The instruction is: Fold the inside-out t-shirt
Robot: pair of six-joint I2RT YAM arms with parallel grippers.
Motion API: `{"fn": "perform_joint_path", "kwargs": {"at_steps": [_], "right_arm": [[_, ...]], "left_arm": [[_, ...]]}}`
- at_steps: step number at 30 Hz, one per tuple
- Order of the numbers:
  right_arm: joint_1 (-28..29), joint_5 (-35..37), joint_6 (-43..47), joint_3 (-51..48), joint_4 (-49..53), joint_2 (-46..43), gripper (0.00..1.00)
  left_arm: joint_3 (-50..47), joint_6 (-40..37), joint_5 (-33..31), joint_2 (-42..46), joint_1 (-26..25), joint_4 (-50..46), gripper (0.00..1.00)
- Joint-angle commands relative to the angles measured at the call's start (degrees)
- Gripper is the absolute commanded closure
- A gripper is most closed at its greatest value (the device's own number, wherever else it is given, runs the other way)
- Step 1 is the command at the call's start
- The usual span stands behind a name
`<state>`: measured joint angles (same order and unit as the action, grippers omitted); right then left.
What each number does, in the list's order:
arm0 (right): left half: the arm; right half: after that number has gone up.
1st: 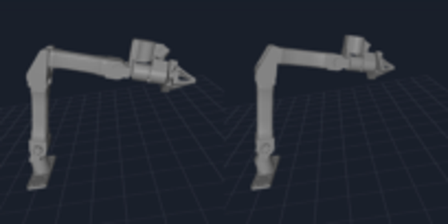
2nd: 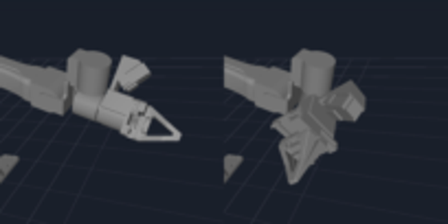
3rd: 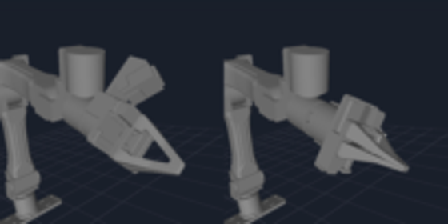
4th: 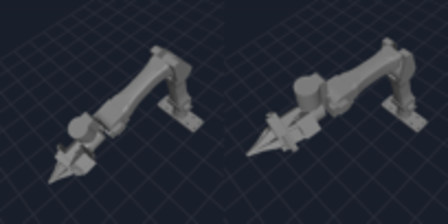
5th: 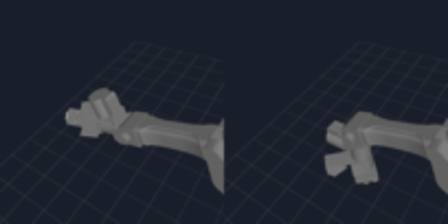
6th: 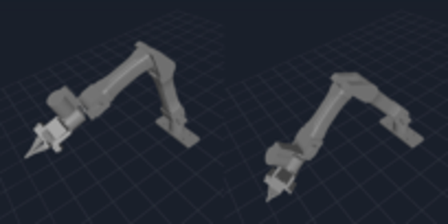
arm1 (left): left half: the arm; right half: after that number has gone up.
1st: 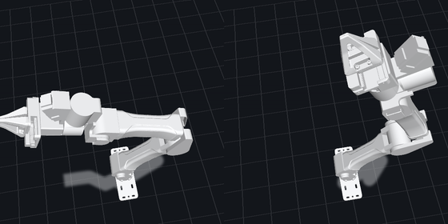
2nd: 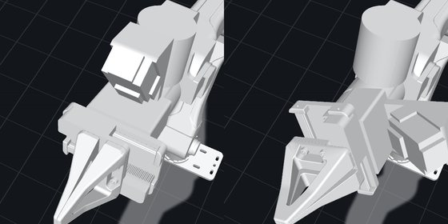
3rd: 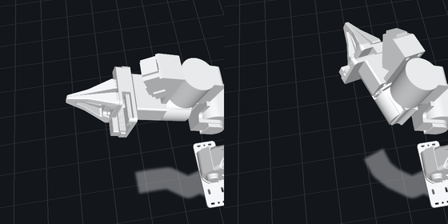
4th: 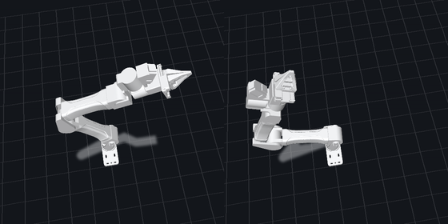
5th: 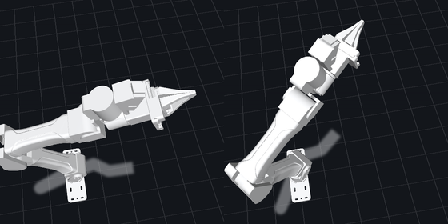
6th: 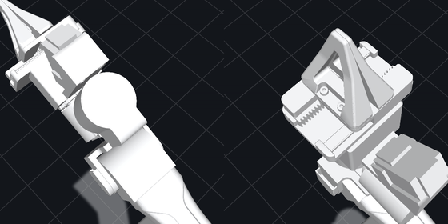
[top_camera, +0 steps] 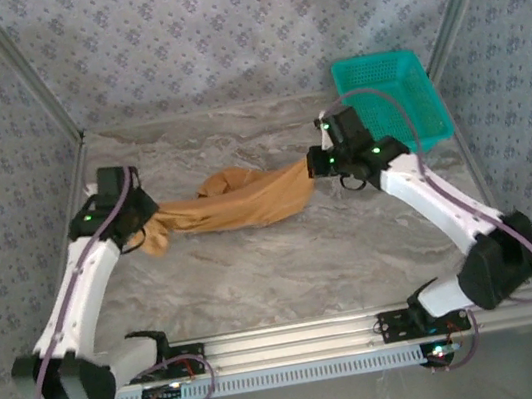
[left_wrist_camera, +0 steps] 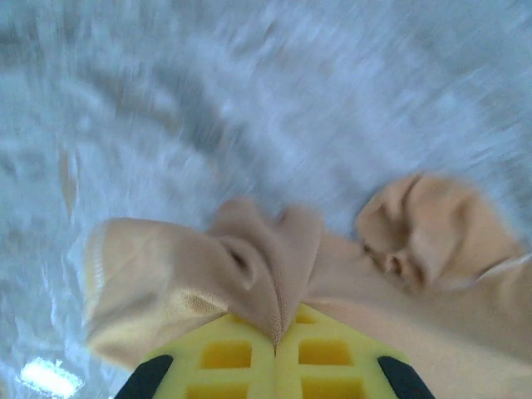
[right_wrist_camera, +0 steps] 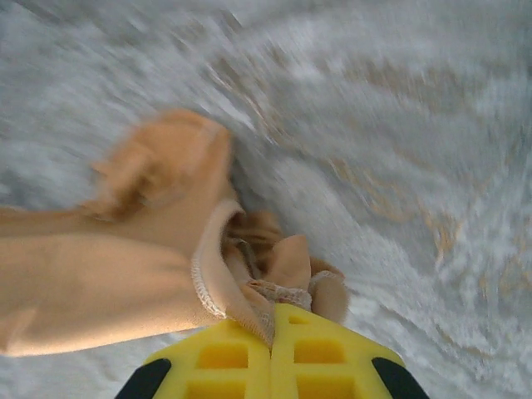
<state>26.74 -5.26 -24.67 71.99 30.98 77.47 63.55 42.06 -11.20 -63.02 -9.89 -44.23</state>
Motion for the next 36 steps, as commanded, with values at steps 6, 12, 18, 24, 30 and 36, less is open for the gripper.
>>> {"fn": "perform_joint_path", "kwargs": {"at_steps": [6,12,18,24,30,36], "right_arm": [[-2.12,-4.30,2.87,9.91,8.67,-12.43,1.00],[-5.94,-4.38,1.17,10.02,5.87,-7.28,1.00],[-9.76,-1.44,0.90,15.77,2.37,12.77,1.00],[-12.87,-3.66,-0.02,38.55,15.04,34.14,0.50],[-12.10,-2.49,0.06,34.03,13.44,30.72,0.34],[-8.93,-1.22,-1.01,9.74,6.86,17.35,0.34]], "left_arm": [[14.86,-4.79,3.87,5.67,-0.22,-6.21,1.00],[15.73,-5.69,7.04,-3.48,-0.22,-0.70,1.00],[20.55,-7.54,7.08,-27.21,1.16,1.35,1.00],[34.05,-7.50,15.38,-47.09,8.42,-2.71,0.29],[27.69,-9.10,15.66,-40.79,7.81,-1.82,0.29],[6.47,-7.36,9.55,-25.64,5.61,2.51,0.37]]}}
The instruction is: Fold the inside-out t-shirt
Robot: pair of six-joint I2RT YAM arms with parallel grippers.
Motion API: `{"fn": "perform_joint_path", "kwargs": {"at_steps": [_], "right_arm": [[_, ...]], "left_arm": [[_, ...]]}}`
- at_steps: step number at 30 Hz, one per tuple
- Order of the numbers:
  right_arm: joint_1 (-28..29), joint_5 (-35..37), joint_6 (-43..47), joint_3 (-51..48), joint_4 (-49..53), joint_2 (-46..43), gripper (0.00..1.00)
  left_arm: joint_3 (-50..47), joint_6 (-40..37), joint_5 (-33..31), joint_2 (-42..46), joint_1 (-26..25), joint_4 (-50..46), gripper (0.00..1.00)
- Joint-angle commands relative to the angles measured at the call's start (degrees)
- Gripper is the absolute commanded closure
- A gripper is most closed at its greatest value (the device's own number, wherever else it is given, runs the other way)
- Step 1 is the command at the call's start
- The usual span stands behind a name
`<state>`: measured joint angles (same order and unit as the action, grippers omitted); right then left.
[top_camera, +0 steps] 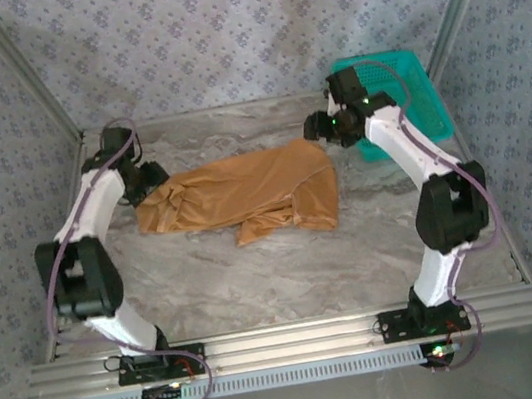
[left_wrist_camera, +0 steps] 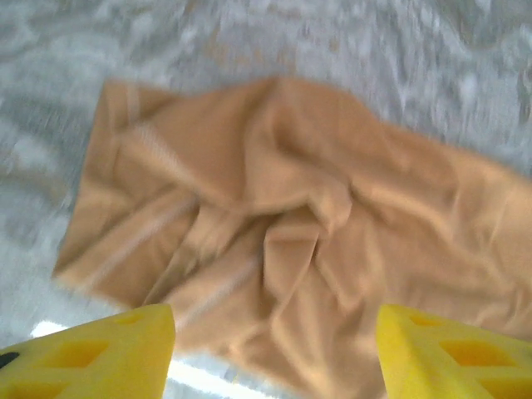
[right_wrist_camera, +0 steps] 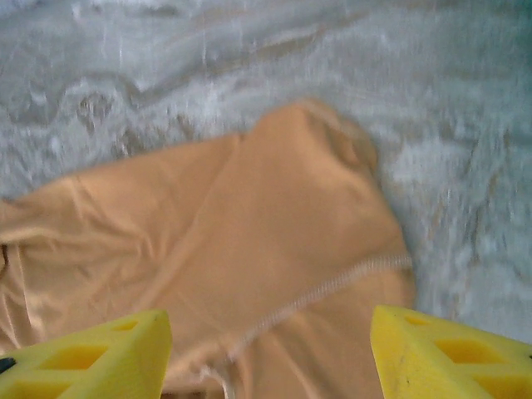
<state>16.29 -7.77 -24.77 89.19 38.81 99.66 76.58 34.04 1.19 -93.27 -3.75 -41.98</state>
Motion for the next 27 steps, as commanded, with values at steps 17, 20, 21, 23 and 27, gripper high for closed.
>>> {"fn": "perform_joint_path", "kwargs": {"at_steps": [17,20,21,23,27], "right_arm": [[4.36,-0.64,-5.25,-39.77,-11.02,-15.75,0.40],[6.15,-0.11,-5.45,-39.65,-11.82,-14.54,0.39],[6.60,-0.09,-5.61,-39.42,-11.82,-13.96,0.38],[7.03,-0.22,-5.96,-39.17,-11.85,-12.95,0.38],[7.69,-0.51,-6.90,-39.07,-12.73,-11.70,0.38]], "left_arm": [[-22.57,3.63,-1.40,7.41,-0.52,11.22,0.43],[-20.25,3.40,-2.49,5.05,-0.49,11.40,0.43],[-19.57,3.33,-2.69,4.12,-0.49,11.22,0.43],[-18.69,3.23,-2.73,2.37,-0.50,11.49,0.44],[-17.65,3.22,-2.82,-1.02,-0.50,12.45,0.48]]}}
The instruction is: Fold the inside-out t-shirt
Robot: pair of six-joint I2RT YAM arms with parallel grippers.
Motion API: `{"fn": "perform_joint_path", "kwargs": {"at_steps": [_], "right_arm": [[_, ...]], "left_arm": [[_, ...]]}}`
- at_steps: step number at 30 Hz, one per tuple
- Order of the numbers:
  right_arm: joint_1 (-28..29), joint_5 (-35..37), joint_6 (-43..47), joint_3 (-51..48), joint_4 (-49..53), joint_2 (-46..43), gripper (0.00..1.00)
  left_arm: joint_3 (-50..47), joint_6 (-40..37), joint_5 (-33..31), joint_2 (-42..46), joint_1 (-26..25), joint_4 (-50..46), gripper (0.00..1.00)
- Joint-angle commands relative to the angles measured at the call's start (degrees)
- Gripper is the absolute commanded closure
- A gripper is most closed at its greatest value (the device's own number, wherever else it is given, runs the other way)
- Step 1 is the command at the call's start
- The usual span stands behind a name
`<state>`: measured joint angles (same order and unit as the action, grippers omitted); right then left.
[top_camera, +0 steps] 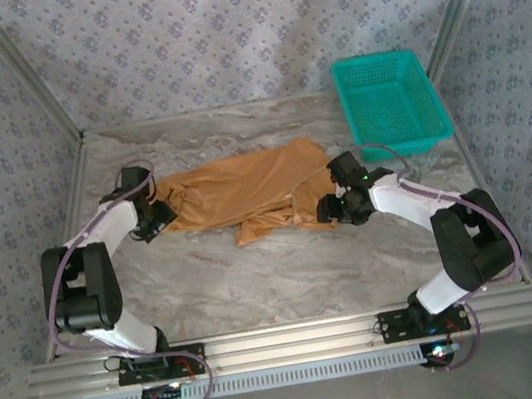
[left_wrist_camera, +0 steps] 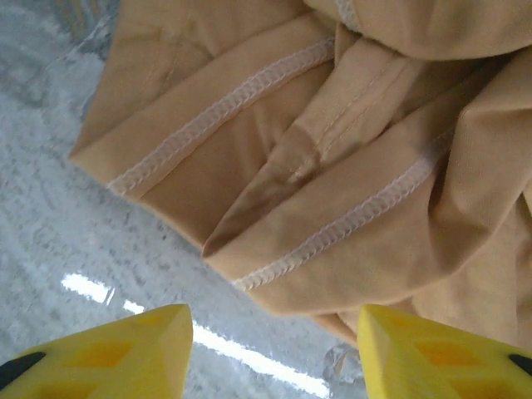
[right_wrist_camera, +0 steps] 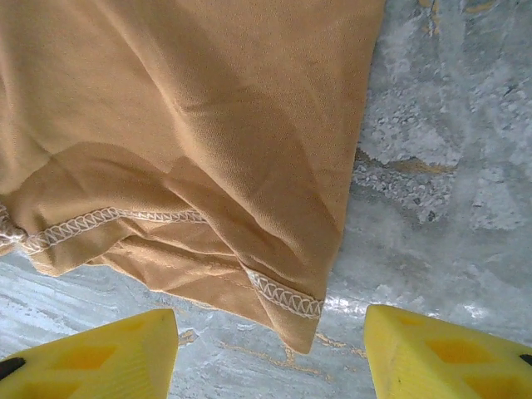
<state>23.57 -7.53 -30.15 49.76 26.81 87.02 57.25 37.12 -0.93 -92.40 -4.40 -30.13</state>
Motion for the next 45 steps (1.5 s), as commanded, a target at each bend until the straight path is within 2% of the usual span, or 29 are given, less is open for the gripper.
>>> {"fn": "perform_joint_path", "kwargs": {"at_steps": [1,10,13,14,18,22,28,32,39,45], "right_arm": [[0.67,-0.66,-1.75,0.27,-0.82,1.20,0.38],[1.85,-0.20,-3.14,-0.89,-3.58,4.67,0.41],[1.84,-0.30,-3.14,-0.76,-4.47,5.90,0.47],[1.90,-0.31,-3.11,-0.68,-4.56,6.21,0.50],[1.99,-0.09,-2.98,-0.64,-4.25,6.16,0.77],[1.95,0.49,-2.73,0.12,-2.42,4.39,0.99],[1.81,2.19,-0.54,4.61,3.66,-0.80,1.00],[1.32,3.56,1.82,10.36,9.52,-6.87,1.00],[-0.77,6.66,2.66,25.64,15.05,-19.16,1.00],[-2.36,5.45,3.49,41.84,19.22,-22.50,1.00]], "left_arm": [[1.92,0.21,-0.81,-2.77,0.19,0.84,0.48],[2.50,0.23,-1.47,-7.67,0.15,2.18,0.49],[2.95,-0.06,-1.92,-8.31,0.12,2.25,0.57],[3.03,-0.11,-1.85,-8.32,0.11,2.35,0.61],[4.02,-0.14,-2.85,-7.16,0.26,0.72,0.84],[6.53,-0.62,-4.18,-3.81,0.22,-3.51,0.93],[11.74,-2.05,-6.07,2.16,0.16,-12.13,0.93],[14.12,-2.06,-6.25,7.09,0.14,-15.34,1.00],[20.77,-0.52,-6.32,17.98,-0.04,-18.74,1.00],[27.54,-0.40,-4.98,28.47,-0.07,-18.14,1.00]]}}
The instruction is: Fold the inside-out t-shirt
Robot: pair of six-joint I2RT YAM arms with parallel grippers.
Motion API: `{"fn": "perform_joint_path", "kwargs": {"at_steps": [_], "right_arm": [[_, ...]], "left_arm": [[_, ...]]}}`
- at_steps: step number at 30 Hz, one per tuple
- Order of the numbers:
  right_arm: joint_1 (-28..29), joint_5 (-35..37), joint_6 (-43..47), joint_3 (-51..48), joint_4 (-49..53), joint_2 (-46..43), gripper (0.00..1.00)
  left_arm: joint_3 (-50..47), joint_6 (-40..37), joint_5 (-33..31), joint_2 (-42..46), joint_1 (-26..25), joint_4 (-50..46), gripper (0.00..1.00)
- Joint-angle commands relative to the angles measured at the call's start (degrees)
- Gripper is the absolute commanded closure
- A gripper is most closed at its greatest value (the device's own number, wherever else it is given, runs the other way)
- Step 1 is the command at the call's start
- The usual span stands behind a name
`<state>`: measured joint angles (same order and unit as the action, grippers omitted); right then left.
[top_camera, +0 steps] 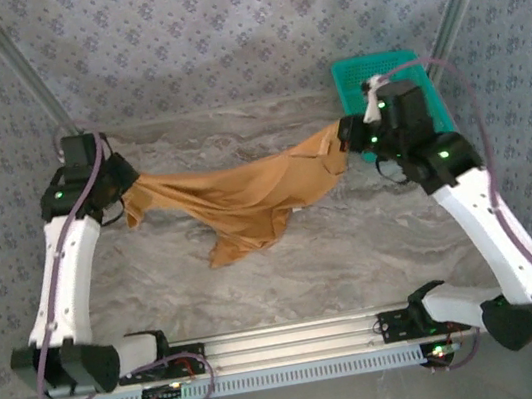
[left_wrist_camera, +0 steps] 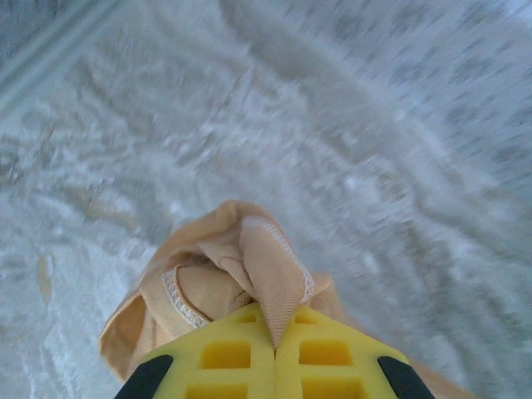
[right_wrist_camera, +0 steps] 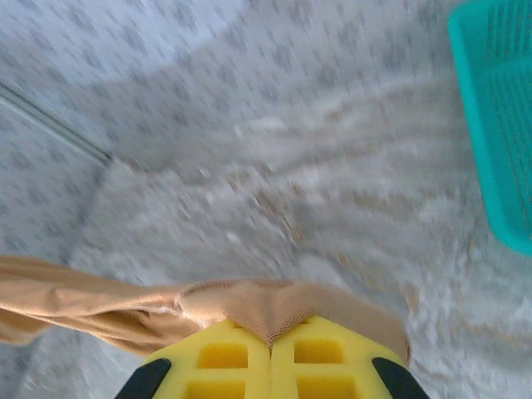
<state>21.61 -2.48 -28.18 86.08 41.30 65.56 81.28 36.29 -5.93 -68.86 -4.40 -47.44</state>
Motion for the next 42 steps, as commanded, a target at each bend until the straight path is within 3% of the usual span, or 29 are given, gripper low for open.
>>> {"fn": "perform_joint_path", "kwargs": {"at_steps": [1,6,9,15,20,21,23,25,26,28,31,38,42], "right_arm": [[-0.50,0.21,1.76,8.36,5.58,-1.28,1.00],[-0.84,0.11,1.99,18.68,8.70,-1.40,1.00],[-1.29,0.75,2.51,19.47,6.86,-0.04,1.00],[-4.04,-1.72,3.68,19.59,1.66,12.60,1.00],[-6.90,-3.31,2.70,25.57,-3.19,31.23,1.00],[-7.25,-4.08,2.27,29.20,-1.84,35.75,1.00],[-8.03,-6.68,1.63,42.23,4.34,47.64,0.94],[-8.33,-8.09,0.72,57.29,12.76,58.39,0.63],[-8.44,-8.63,0.00,64.43,16.20,63.01,0.50],[-8.21,-8.69,-1.27,71.67,20.58,67.73,0.37],[-7.25,-7.43,-1.72,64.16,19.80,64.81,0.34],[1.01,-6.46,-0.07,16.15,3.00,41.54,0.37],[7.16,-7.88,-2.64,-5.38,-5.32,32.12,0.41]], "left_arm": [[4.39,0.60,0.34,6.74,-0.04,-0.57,1.00],[6.60,1.26,2.02,13.13,-0.11,1.09,1.00],[5.60,0.99,0.66,13.57,-0.16,2.06,1.00],[0.30,-0.44,0.56,4.48,-0.16,4.21,1.00],[-1.04,-1.52,-2.95,-9.57,0.66,9.81,0.98],[0.49,-2.04,-3.40,-12.75,0.98,9.93,0.92],[6.88,-3.00,-4.96,-20.67,1.48,6.27,0.65],[13.12,-3.75,-6.60,-26.22,1.51,2.09,0.37],[15.26,-4.06,-7.01,-28.04,1.51,0.35,0.31],[15.31,-4.15,-7.07,-28.56,1.29,-0.50,0.25],[8.08,-3.35,-6.54,-25.54,1.31,1.22,0.25],[-13.99,0.62,-0.26,-18.19,5.57,6.91,0.41],[-20.31,2.40,3.58,-18.53,10.40,11.28,0.44]]}}
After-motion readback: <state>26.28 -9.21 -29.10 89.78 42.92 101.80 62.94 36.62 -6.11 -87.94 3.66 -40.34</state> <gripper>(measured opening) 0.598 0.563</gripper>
